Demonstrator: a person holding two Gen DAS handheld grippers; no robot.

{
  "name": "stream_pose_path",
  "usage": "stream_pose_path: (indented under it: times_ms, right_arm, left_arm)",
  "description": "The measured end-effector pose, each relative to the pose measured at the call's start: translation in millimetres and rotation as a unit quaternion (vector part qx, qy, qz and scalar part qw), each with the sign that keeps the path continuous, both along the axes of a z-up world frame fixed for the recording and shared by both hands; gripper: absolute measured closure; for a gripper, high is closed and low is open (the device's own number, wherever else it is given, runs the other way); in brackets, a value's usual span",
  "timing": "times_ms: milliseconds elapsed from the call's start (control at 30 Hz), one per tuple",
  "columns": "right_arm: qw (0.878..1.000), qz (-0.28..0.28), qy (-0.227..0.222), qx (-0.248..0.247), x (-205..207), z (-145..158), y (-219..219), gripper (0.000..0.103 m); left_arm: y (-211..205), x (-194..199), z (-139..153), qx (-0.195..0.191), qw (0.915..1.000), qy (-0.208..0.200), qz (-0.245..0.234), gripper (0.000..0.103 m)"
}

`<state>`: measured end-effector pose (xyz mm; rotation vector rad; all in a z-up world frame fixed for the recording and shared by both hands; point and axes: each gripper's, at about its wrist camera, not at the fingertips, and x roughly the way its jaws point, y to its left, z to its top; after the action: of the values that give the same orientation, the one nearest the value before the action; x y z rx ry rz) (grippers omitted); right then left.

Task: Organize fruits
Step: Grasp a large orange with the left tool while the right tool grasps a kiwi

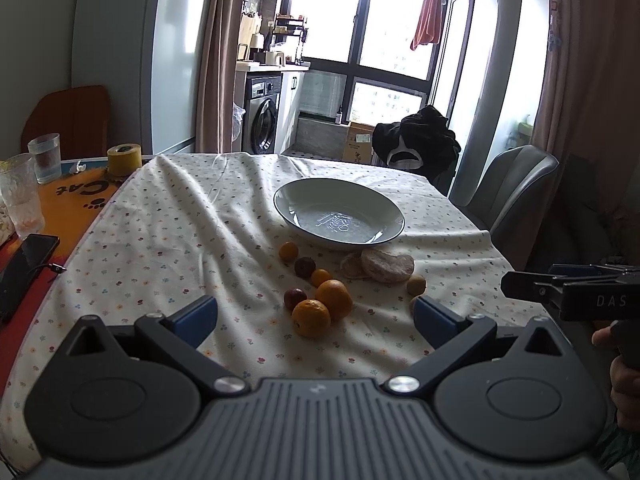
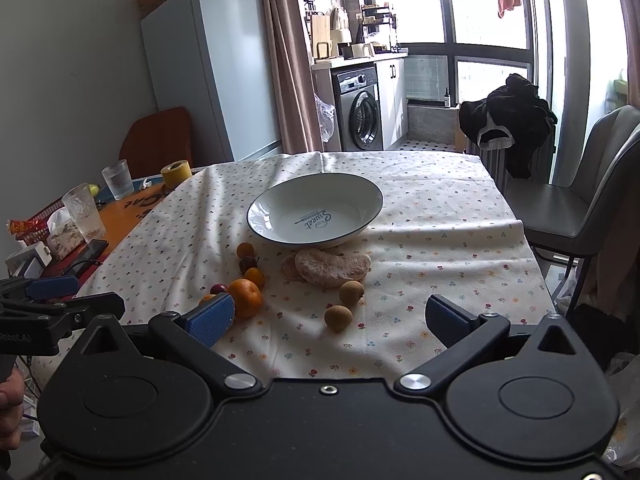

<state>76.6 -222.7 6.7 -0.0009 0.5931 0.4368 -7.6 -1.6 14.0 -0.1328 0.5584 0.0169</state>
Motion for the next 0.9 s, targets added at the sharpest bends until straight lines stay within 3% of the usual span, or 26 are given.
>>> stream_pose_path:
  times_ms: [300, 433, 600, 900]
  right_arm:
    - [1.0, 0.01, 0.025, 0.0, 18.1, -26.3, 2.9, 0.0]
    - [0.999, 0.009, 0.018, -0.027, 24.6, -40.5, 8.3, 0.0]
    - [0.999, 0.018, 0.028, -0.016, 34.5, -52.2, 7.0, 0.0]
    - [0.998, 0.027, 0.05, 0.01, 53.3, -68.1, 8.4, 0.0]
  left_arm:
    - [15.8, 15.7, -19.1, -0.012, 0.9998, -0.002, 0.015, 0.0]
    - [19.1, 25.9, -31.7, -0.02, 0.9997, 0.004, 0.015, 0.002]
    - [17.5, 38.8, -45.4, -0.023, 0.9997, 0.012, 0.006, 0.002]
    - [22.4, 57.1, -62.8, -0.047, 0.9984, 0.03, 0.002, 0.016]
